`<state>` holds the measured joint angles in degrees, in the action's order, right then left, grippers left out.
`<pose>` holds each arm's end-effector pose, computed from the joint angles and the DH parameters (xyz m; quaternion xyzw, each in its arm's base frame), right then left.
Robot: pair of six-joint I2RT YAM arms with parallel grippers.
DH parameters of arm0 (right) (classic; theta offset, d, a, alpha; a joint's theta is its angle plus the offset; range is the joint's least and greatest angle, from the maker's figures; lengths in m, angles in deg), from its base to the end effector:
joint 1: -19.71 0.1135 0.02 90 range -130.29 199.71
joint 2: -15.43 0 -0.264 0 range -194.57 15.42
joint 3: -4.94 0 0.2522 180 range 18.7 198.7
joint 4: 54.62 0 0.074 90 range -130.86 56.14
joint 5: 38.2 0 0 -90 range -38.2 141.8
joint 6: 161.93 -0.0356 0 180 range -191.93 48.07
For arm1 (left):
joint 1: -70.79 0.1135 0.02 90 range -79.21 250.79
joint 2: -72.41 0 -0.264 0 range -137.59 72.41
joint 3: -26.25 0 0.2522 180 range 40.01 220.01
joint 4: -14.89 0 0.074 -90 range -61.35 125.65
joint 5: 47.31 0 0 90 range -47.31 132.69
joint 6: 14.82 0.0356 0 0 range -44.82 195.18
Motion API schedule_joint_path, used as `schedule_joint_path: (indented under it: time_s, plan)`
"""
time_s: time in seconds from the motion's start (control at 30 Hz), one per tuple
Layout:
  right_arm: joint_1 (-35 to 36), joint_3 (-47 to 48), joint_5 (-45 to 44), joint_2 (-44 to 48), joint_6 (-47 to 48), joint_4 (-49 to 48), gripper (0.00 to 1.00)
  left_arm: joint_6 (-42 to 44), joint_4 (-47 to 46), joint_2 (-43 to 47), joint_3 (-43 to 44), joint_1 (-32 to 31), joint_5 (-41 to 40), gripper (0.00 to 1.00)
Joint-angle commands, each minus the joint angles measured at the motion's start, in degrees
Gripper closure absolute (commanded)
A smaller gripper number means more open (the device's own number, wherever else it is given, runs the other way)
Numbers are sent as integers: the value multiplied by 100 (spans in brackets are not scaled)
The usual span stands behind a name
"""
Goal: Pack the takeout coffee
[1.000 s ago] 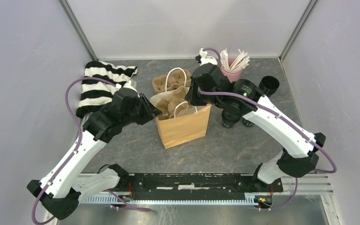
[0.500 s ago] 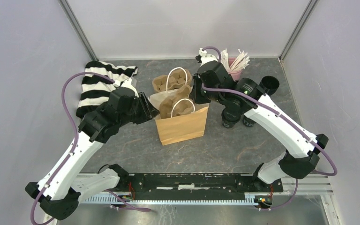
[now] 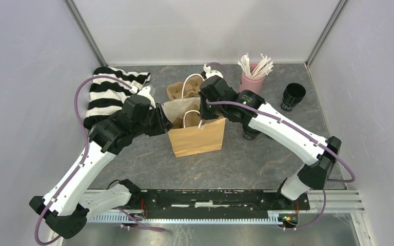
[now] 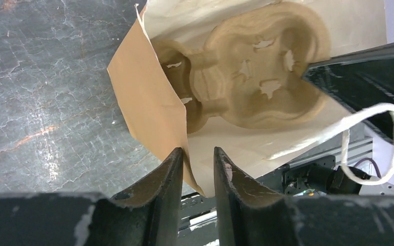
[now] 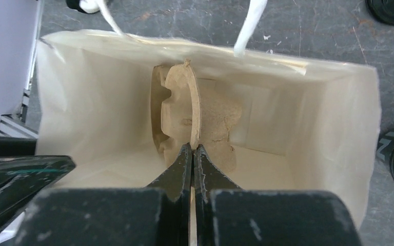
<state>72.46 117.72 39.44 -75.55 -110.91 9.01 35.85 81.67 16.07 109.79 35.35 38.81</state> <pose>0.2117 0.2658 0.3986 -0.0652 0.9064 0.2227 0.3531 0.1500 -0.1038 0.3787 -0.0451 0.9032 -0.2341 0.3568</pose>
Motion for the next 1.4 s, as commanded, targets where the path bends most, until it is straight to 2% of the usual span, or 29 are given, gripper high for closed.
schedule_joint_path:
  time_s: [0.0, 0.1, 0.23, 0.53, 0.57, 0.63, 0.7, 0.8, 0.93, 1.03, 1.1, 1.17, 1.23, 1.37]
  plan:
    - [54, -557, -268, 173, -332, -725, 100, 513, -69, 60, -69, 2, 19, 67]
    - [59, -910, -249, 192, -407, -1098, 100, 569, -77, 61, -85, 7, 18, 68]
    - [73, -935, -137, -50, -387, -1268, 100, 642, -81, 31, -84, 2, 17, 69]
    - [69, -800, -198, -237, -244, -997, 99, 772, -92, -30, -36, 2, -23, 70]
    - [60, -679, -338, -250, -151, -792, 92, 782, -90, -36, -28, 3, -44, 70]
    - [17, -161, -951, -312, 138, -37, 70, 795, -77, -51, -13, 3, -106, 70]
    - [-19, 326, -1293, -289, 462, 644, 54, 795, -16, -61, 40, 3, -194, 68]
    - [-24, 390, -978, 91, 818, 657, 36, 819, 101, -112, 185, 8, -269, 59]
    - [-20, 712, -426, 425, 1089, 321, 26, 803, 226, -254, 383, 8, -309, 57]
    - [-176, 1200, -785, 572, 1637, 743, 14, 755, 331, -355, 530, 6, -361, 55]
    - [-391, 1134, -1183, 834, 2084, 916, 6, 739, 436, -437, 676, 11, -437, 52]
    - [-805, 771, -1370, 1189, 2394, 945, 2, 713, 531, -516, 835, 10, -487, 50]
    - [-1383, 110, -1228, 1631, 2670, 757, 2, 659, 607, -585, 962, 4, -532, 49]
    - [-2011, -1445, -1141, 2268, 3012, 495, 2, 511, 681, -652, 1076, 13, -531, 43]
